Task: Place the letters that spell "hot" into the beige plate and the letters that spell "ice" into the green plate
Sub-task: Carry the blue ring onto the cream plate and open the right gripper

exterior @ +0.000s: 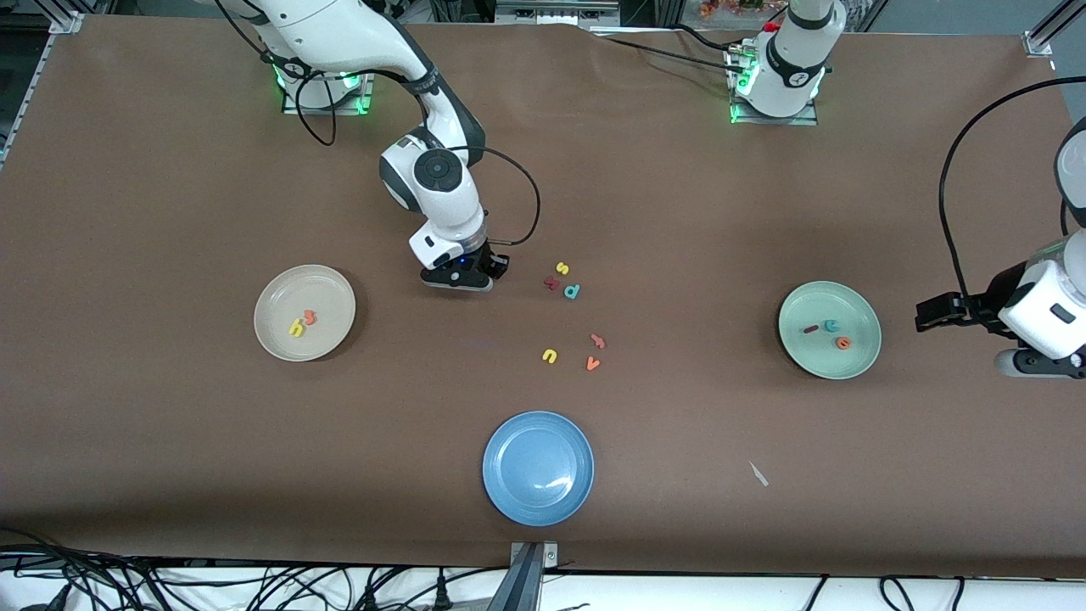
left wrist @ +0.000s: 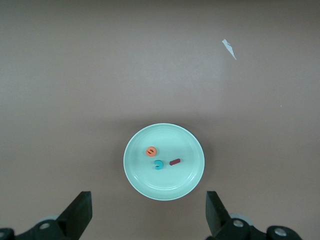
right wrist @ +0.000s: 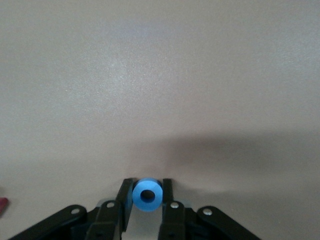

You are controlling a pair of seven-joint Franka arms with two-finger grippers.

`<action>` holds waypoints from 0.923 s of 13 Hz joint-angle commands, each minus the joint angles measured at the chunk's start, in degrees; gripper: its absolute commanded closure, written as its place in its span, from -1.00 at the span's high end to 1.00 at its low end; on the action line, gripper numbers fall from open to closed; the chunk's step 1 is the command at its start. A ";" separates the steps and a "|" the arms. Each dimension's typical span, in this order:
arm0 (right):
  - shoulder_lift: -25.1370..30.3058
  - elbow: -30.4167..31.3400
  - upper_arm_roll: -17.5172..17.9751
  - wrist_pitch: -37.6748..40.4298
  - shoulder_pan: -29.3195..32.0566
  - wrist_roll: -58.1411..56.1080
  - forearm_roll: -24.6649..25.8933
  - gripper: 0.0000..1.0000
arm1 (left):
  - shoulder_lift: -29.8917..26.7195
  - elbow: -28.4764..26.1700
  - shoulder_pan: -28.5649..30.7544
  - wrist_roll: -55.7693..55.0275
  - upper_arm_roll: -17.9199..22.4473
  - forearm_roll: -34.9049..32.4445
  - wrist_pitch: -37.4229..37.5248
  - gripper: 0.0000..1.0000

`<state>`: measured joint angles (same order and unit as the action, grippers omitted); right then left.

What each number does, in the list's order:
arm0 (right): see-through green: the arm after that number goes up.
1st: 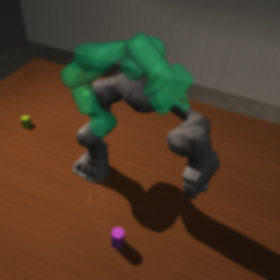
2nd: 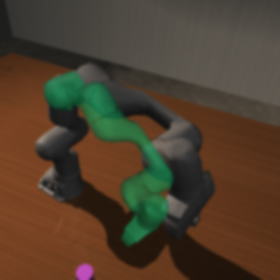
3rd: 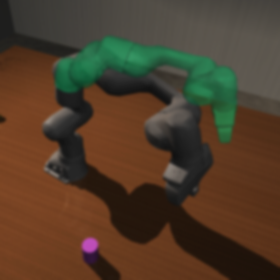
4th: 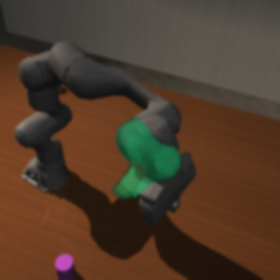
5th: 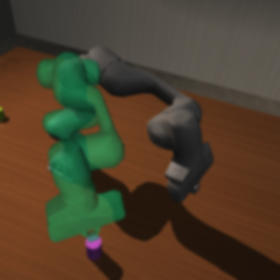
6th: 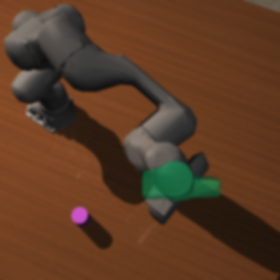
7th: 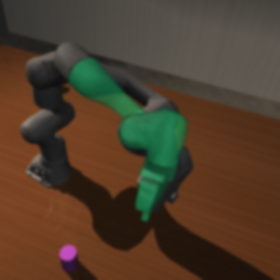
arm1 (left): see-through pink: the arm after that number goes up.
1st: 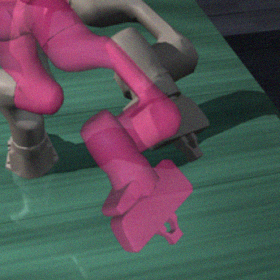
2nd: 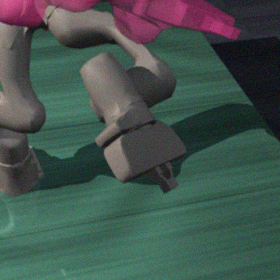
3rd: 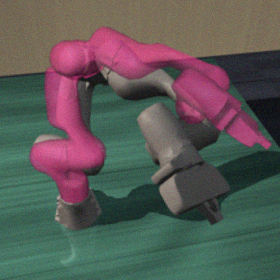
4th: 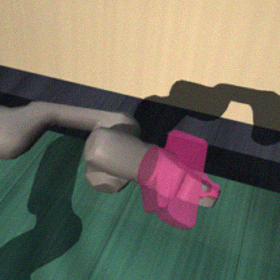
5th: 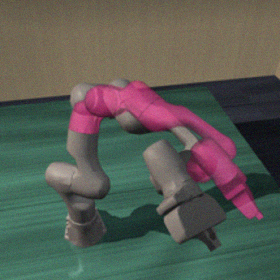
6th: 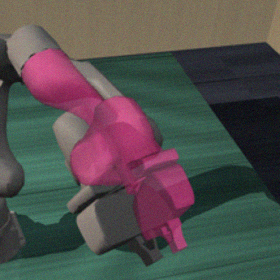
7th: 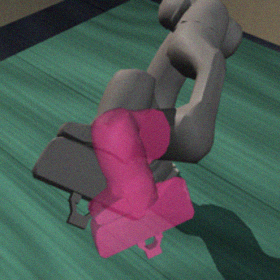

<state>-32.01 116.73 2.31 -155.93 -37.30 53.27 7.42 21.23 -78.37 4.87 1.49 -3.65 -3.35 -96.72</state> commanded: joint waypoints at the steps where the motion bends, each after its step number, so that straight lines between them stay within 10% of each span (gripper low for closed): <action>1: -1.57 -0.28 -0.64 -0.34 -0.41 -0.09 1.11 -0.69 | -0.66 -0.91 -0.39 1.06 0.31 1.68 -0.75 1.00; 12: 16.71 2.61 -0.72 23.39 19.52 -41.35 0.67 -0.68 | 0.92 -1.00 0.75 1.14 0.40 1.77 -0.92 0.99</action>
<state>-18.03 116.34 0.89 -133.22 -20.95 18.85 8.01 22.07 -78.69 4.98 1.49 -3.54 -3.35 -96.78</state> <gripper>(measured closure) 0.727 0.004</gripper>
